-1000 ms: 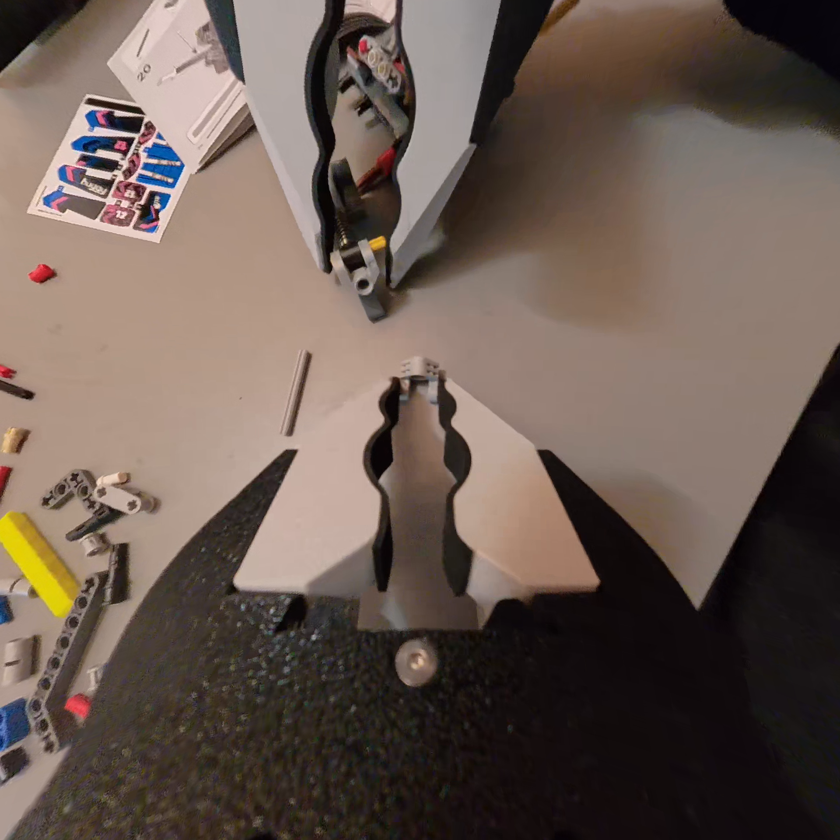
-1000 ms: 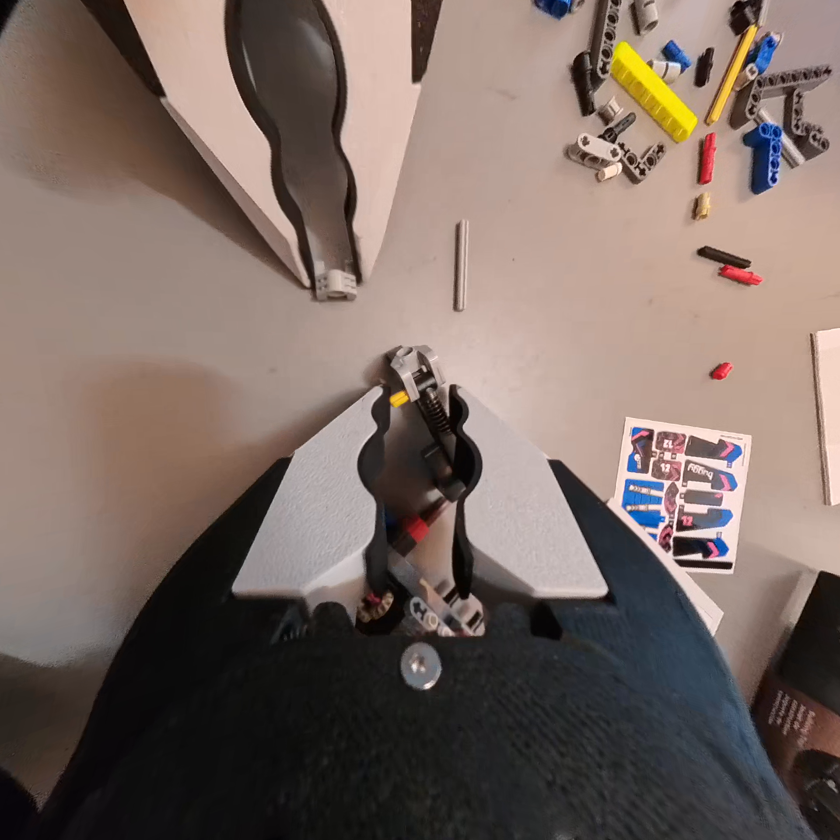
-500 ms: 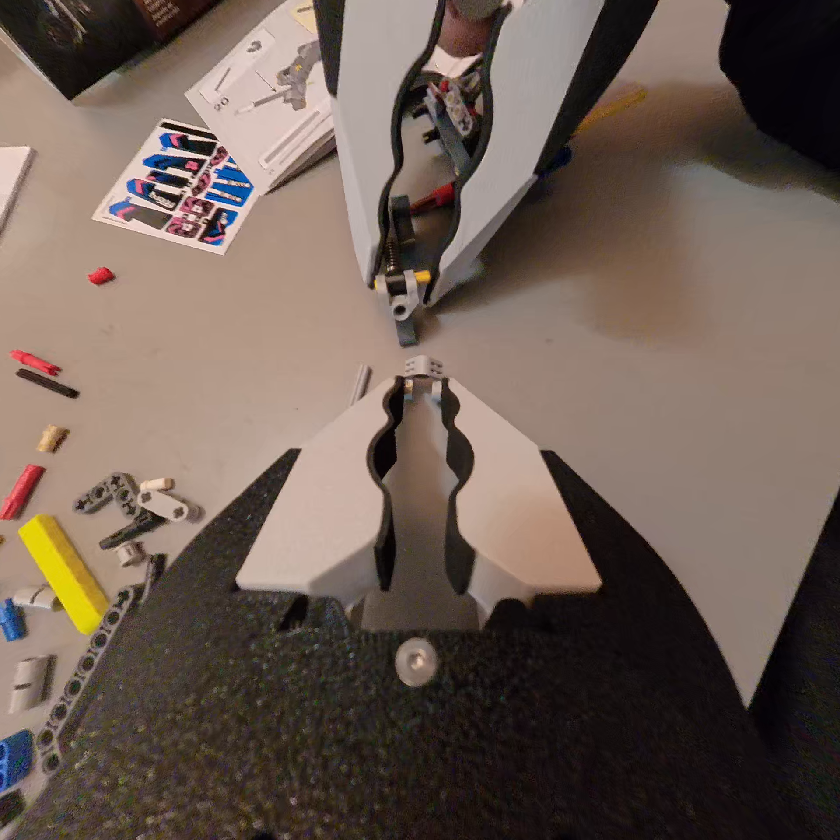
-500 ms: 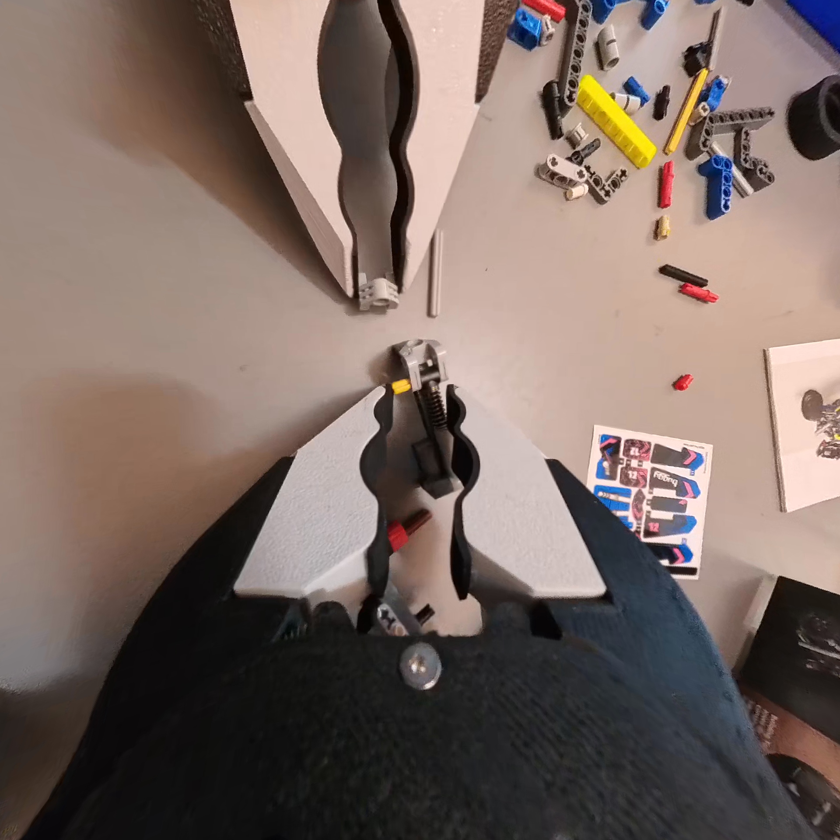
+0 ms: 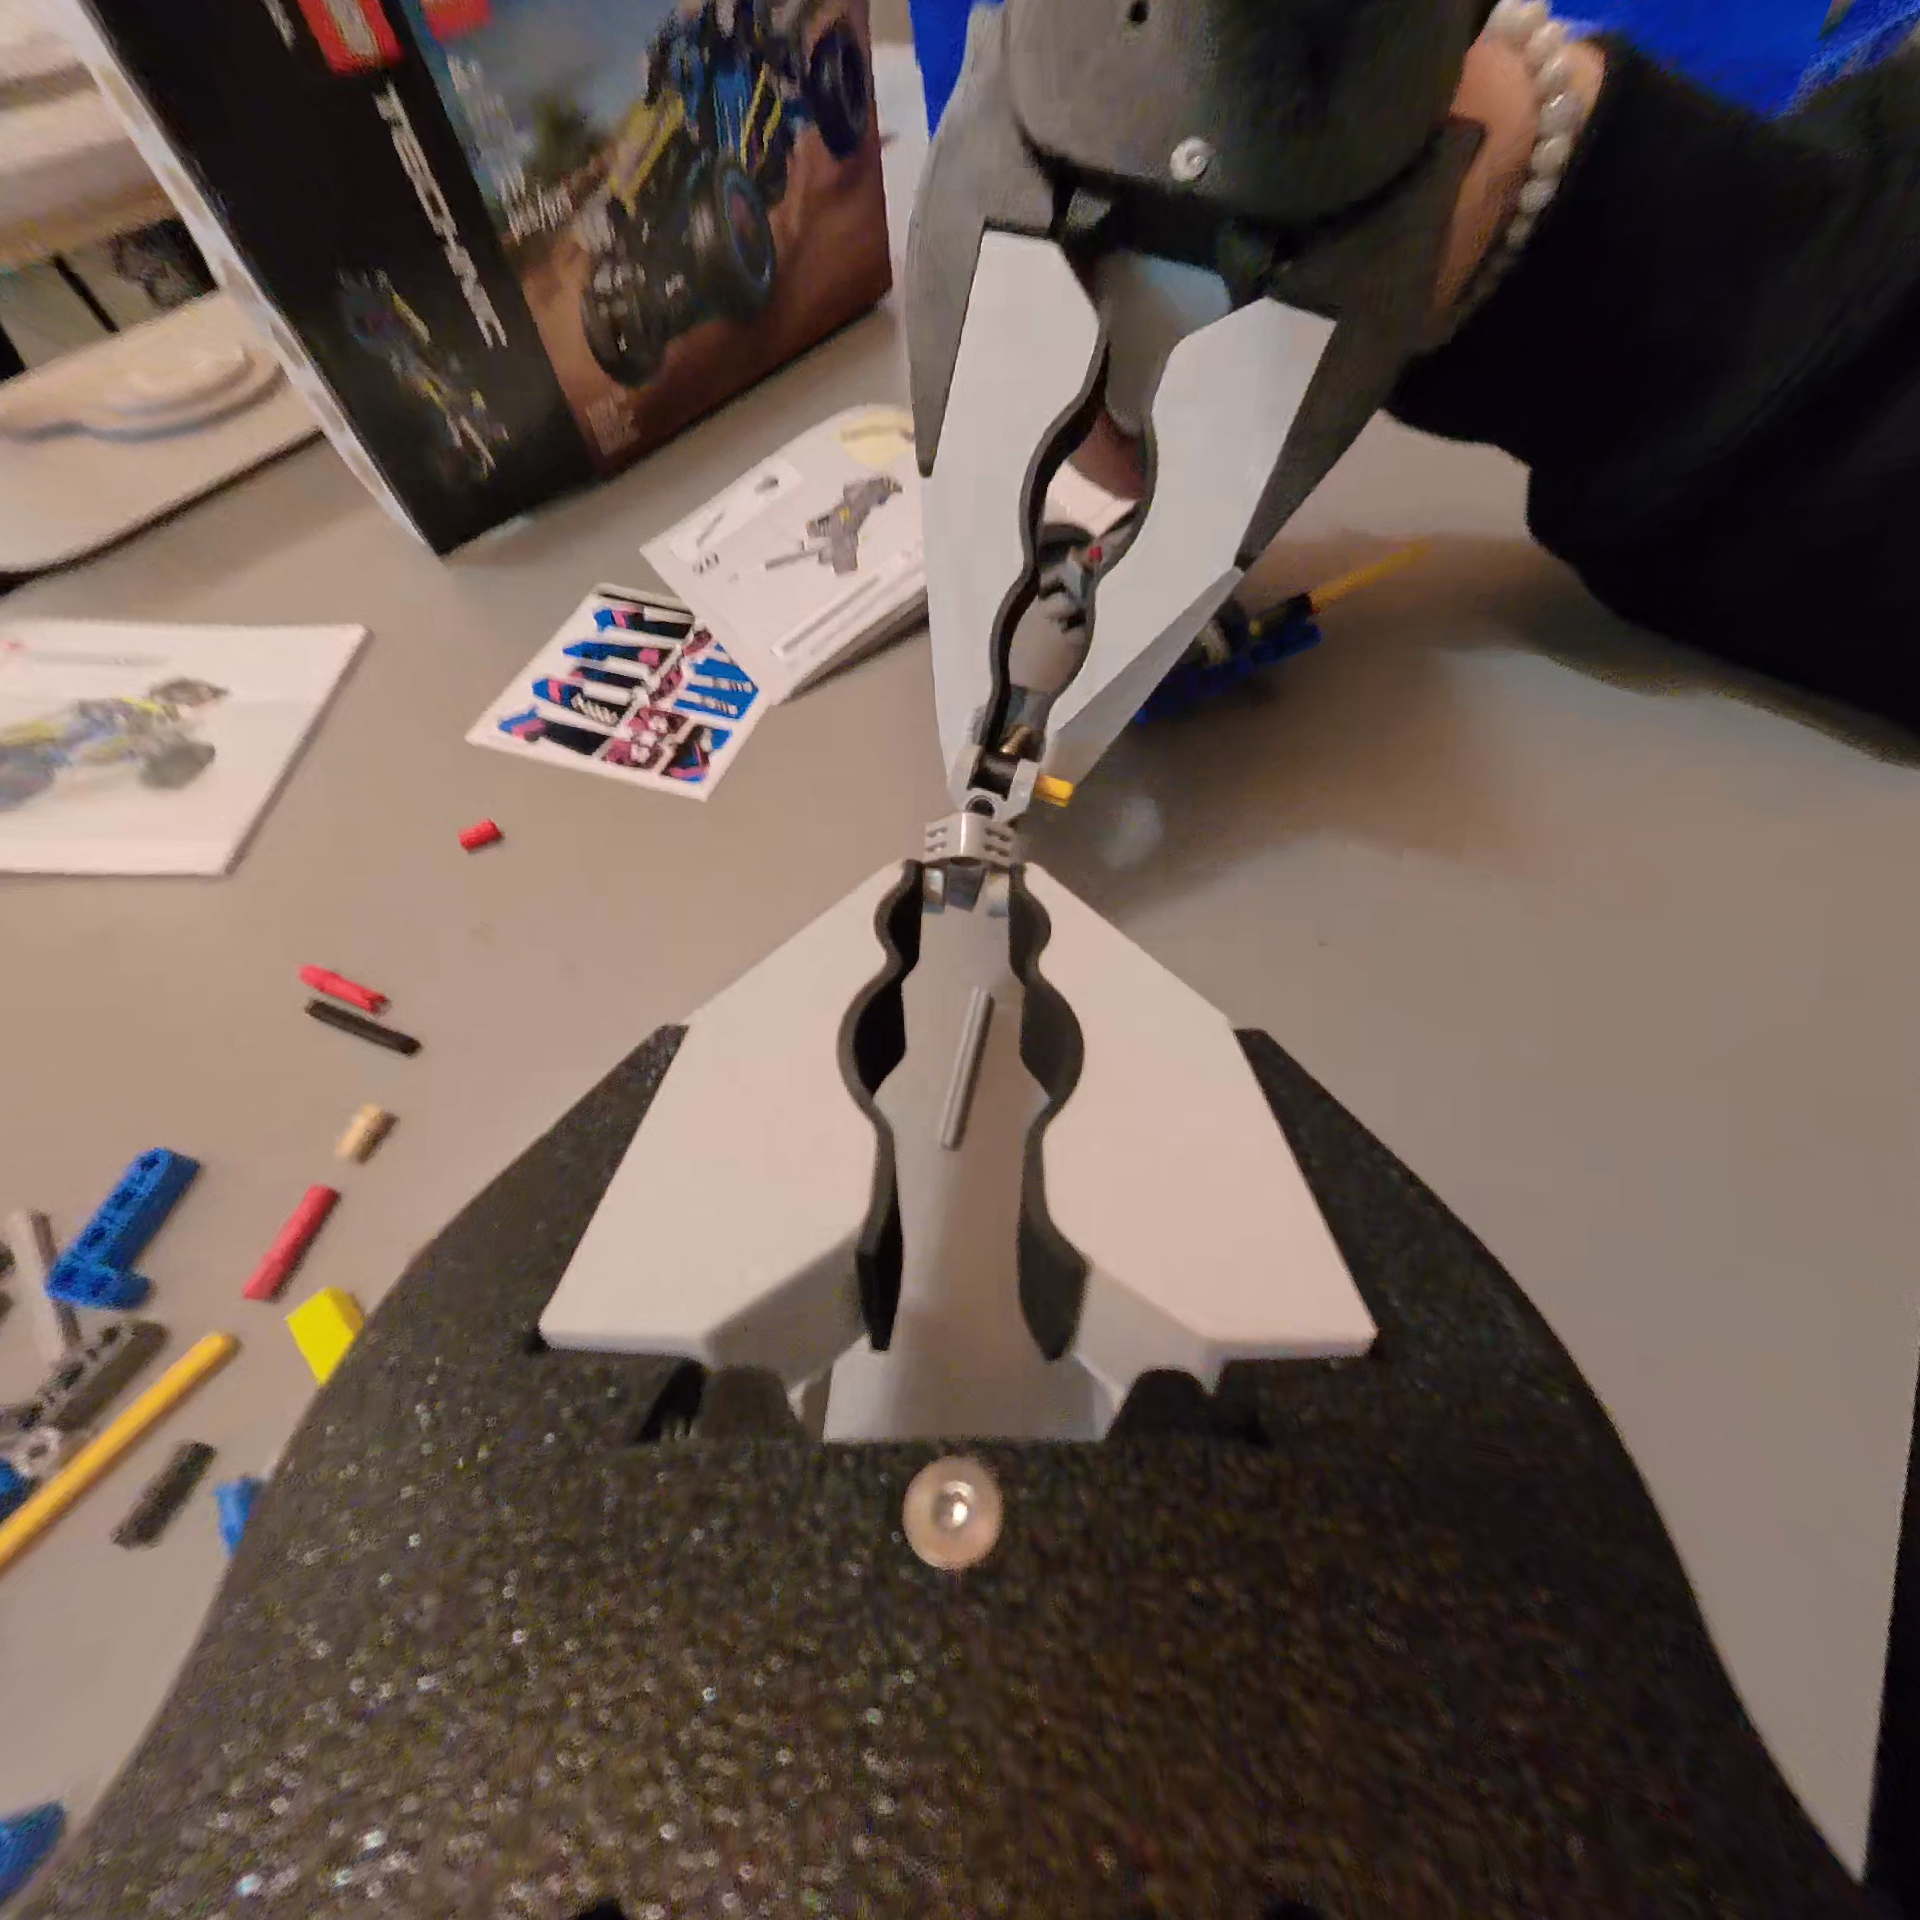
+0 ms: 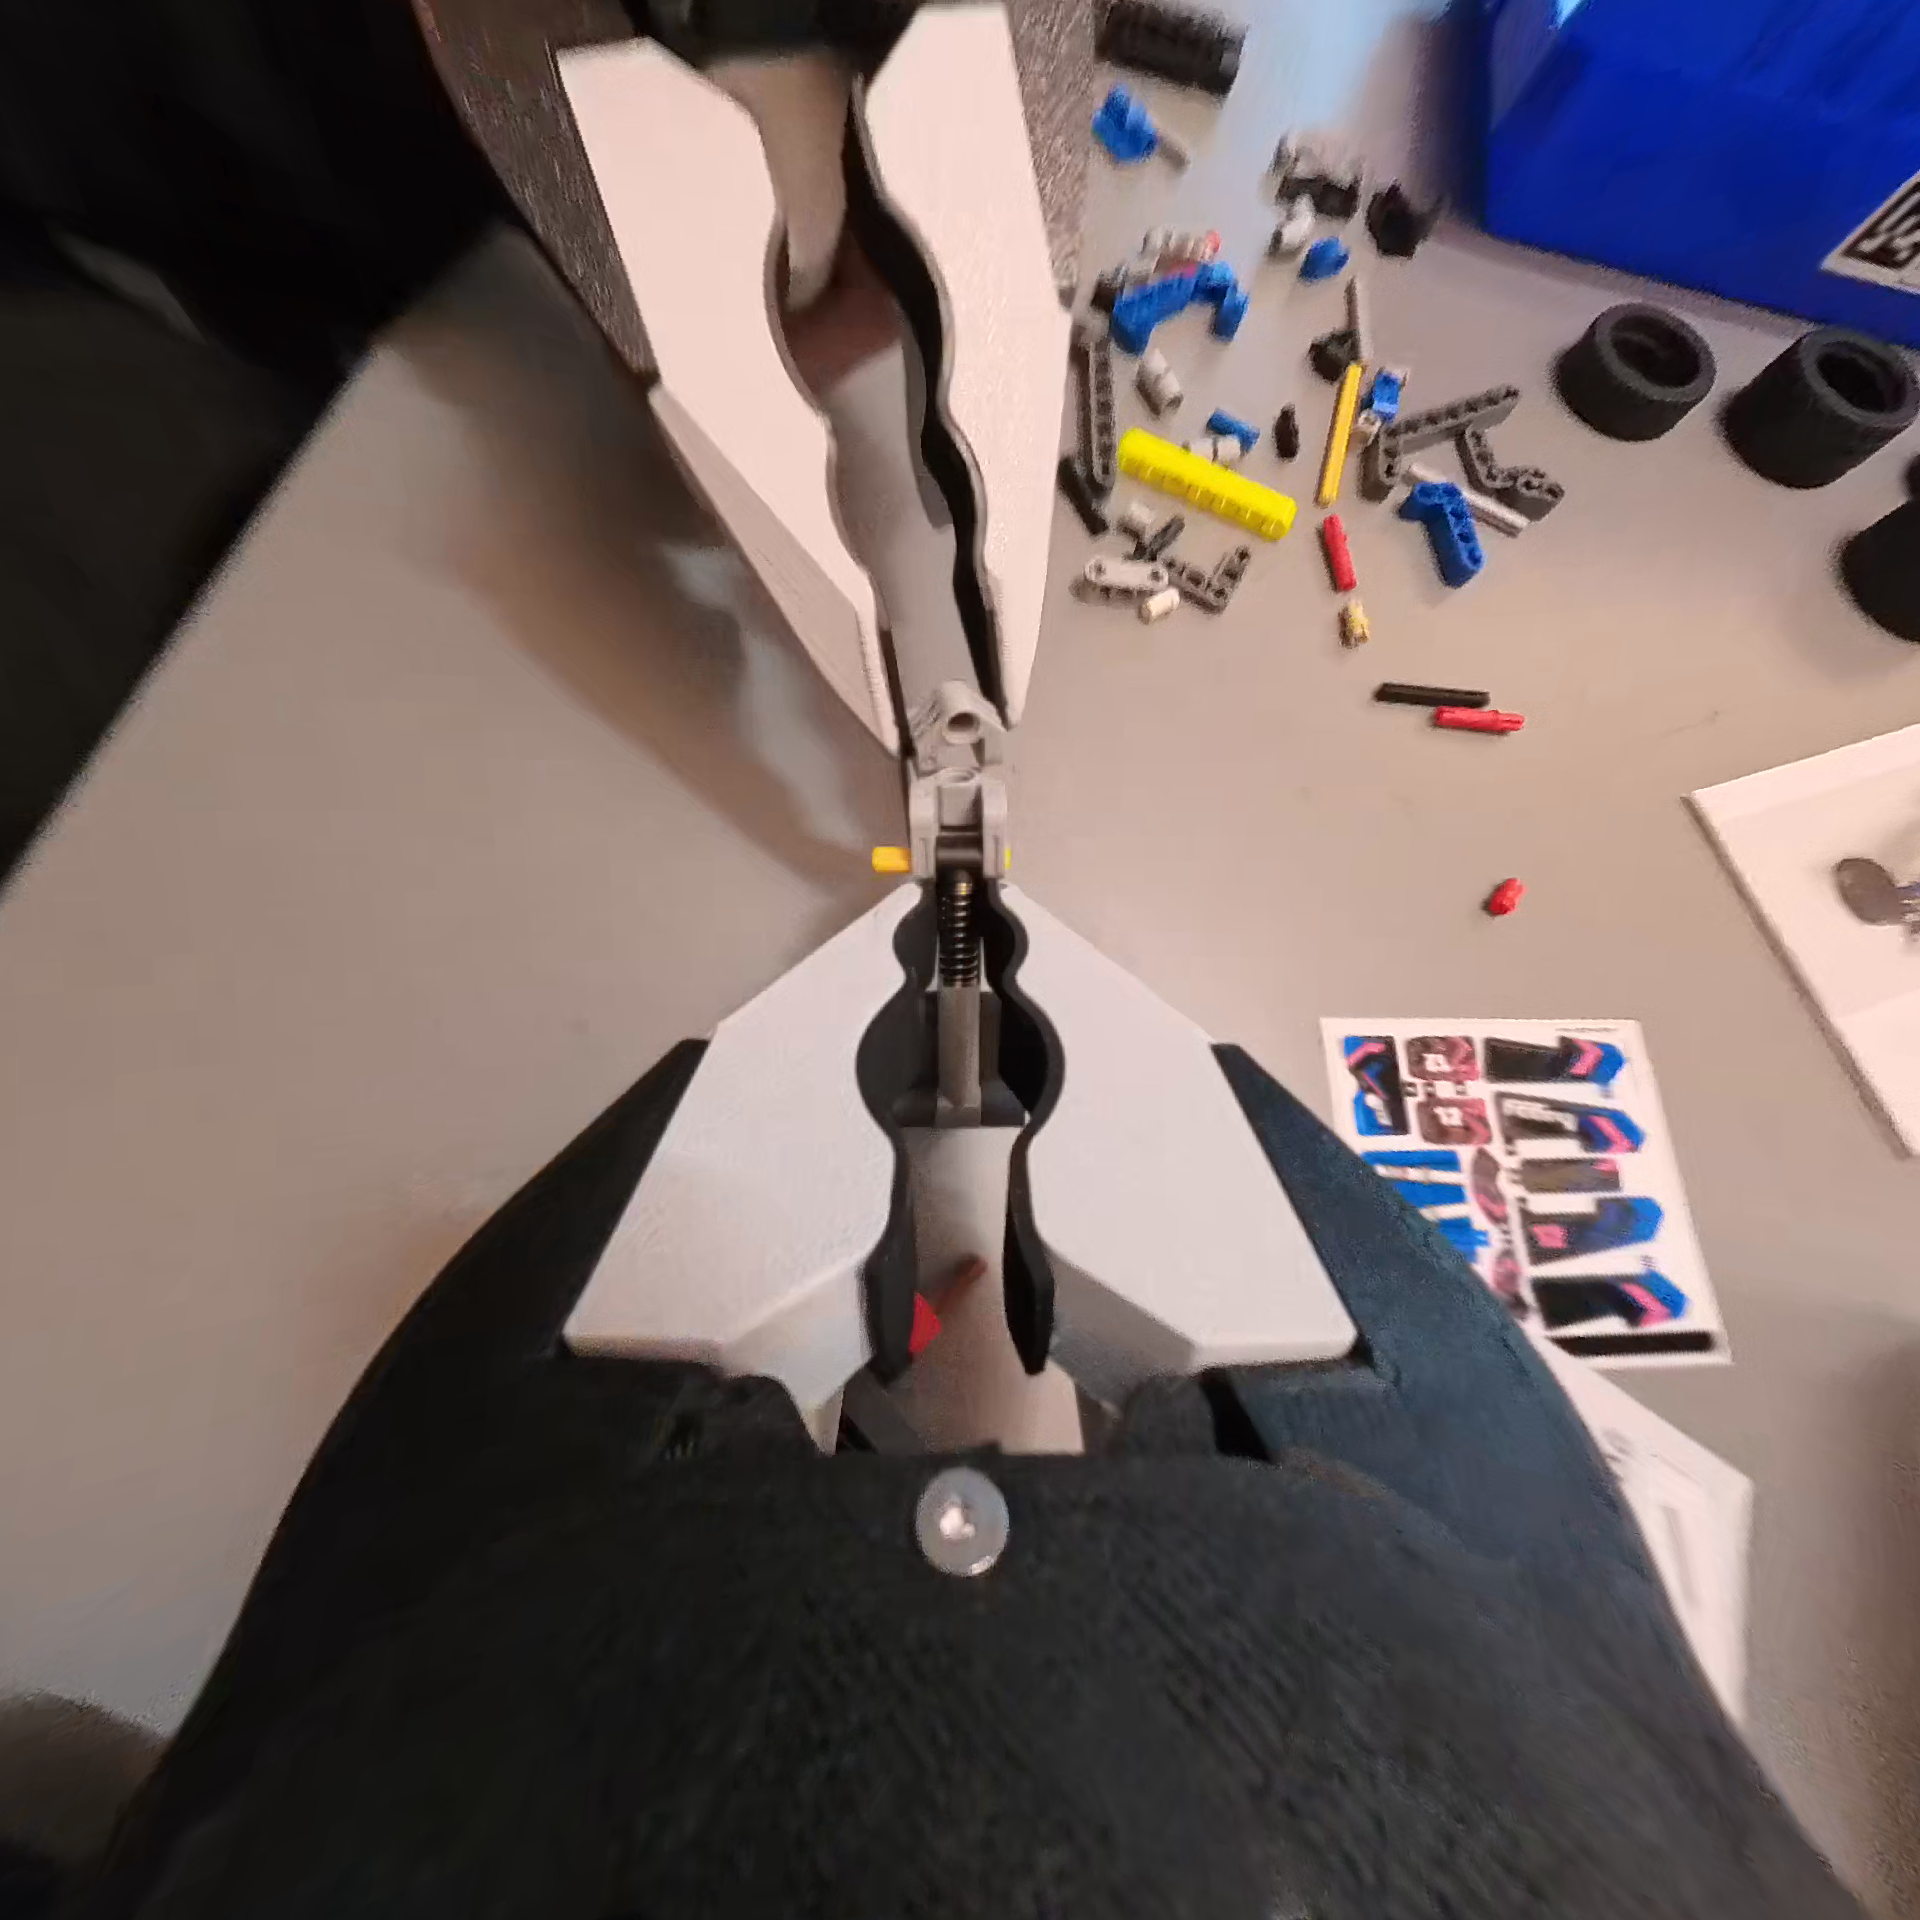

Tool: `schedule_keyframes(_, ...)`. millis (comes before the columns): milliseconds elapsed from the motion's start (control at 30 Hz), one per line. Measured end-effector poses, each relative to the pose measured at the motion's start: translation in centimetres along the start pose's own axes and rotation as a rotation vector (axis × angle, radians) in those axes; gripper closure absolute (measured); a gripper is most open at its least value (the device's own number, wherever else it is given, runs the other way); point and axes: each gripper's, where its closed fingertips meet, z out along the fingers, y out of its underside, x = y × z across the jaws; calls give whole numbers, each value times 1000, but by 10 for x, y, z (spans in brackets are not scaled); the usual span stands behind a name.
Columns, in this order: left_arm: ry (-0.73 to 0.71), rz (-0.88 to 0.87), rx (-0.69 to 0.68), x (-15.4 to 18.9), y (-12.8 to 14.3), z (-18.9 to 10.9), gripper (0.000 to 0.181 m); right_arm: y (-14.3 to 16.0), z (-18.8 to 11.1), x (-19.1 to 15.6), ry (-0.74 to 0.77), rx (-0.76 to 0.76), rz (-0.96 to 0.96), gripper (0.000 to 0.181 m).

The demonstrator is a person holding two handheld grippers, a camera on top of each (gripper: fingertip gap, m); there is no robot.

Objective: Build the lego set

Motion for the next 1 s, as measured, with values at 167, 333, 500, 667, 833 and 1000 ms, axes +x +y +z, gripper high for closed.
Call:
schedule_keyframes(167,85,30,55,-2,-15,-9,168,-17,-9,-2,-114,180,221,176)
schedule_keyframes(333,167,-26,112,1,-22,-12,168,-25,-13,-6,-144,234,247,176)
schedule_keyframes(500,215,-58,137,5,-25,-13,168,-29,-9,-8,-143,217,234,176)
schedule_keyframes(667,261,-82,96,11,-16,-12,168,-29,-6,-12,-135,198,203,176)
schedule_keyframes(833,240,-5,-16,14,2,-10,168,-24,6,-17,-135,140,198,176)
schedule_keyframes(1000,238,3,-12,13,3,-12,168,-26,8,-18,-133,143,192,176)
